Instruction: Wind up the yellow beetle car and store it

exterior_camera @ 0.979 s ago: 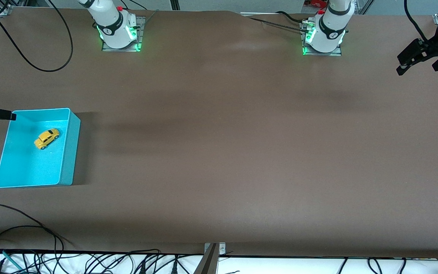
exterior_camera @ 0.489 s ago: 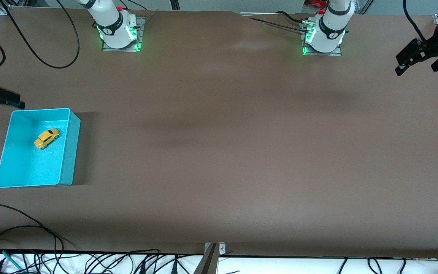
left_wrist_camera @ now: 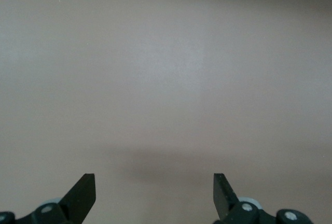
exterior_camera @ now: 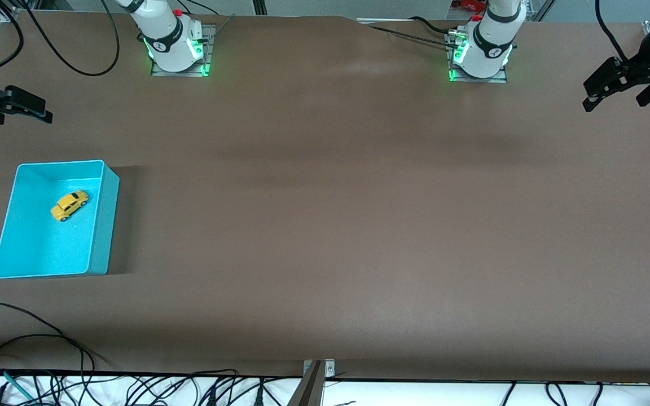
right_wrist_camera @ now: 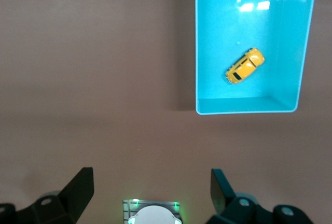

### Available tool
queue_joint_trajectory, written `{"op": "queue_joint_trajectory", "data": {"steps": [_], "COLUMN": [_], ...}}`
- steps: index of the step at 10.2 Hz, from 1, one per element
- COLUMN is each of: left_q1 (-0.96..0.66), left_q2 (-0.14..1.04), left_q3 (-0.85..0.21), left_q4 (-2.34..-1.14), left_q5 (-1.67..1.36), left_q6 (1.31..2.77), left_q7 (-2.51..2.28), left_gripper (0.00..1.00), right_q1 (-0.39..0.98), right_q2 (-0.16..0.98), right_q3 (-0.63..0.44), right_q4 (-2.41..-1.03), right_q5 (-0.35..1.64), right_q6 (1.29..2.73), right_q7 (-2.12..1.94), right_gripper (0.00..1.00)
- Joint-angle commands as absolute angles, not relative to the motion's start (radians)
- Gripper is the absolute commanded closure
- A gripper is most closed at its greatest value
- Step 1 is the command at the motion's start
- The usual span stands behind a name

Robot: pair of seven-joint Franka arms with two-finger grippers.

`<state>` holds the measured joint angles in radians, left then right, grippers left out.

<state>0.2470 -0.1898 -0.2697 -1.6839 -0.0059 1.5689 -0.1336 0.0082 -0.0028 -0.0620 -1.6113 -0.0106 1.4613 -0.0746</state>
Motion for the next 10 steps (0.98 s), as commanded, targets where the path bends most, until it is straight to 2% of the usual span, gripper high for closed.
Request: {"op": "queue_joint_trajectory", "data": {"steps": [1,2,4,6,10], "left_q1": [0.247,0.247,0.247,0.247,0.249], "left_q2": [-0.181,-0.181,-0.179,-0.179,-0.179], "left_q3": [-0.272,-0.272,-0.272,-0.272,-0.272], "left_q4": [-1.655,-1.655,-1.655,-1.655,-1.655], "left_q5": [-0.023,-0.023,-0.023,-0.023,-0.023], "left_q6": [1.546,1.545,1.545,1.545,1.545], "left_q7": [-0.121,-0.121,-0.117,-0.121,-0.120], "left_gripper": [0.00,0.00,0.00,0.00,0.00], "right_q1": [-0.014,-0.014,-0.012,-0.014,0.005], "right_q2": [-0.040,-0.043,-0.037,-0.035,-0.025], "right_q3": [0.000,0.015,0.014,0.002,-0.038], "right_q4": [-1.632,-1.629,-1.614,-1.605,-1.591], "right_q5": [-0.058,-0.090,-0.020,0.000,-0.002], "right_q6": [1.490,1.488,1.499,1.550,1.555], "right_q7": [-0.052,-0.049,-0.014,-0.014,-0.026], "right_gripper": [0.00,0.00,0.00,0.00,0.00]}}
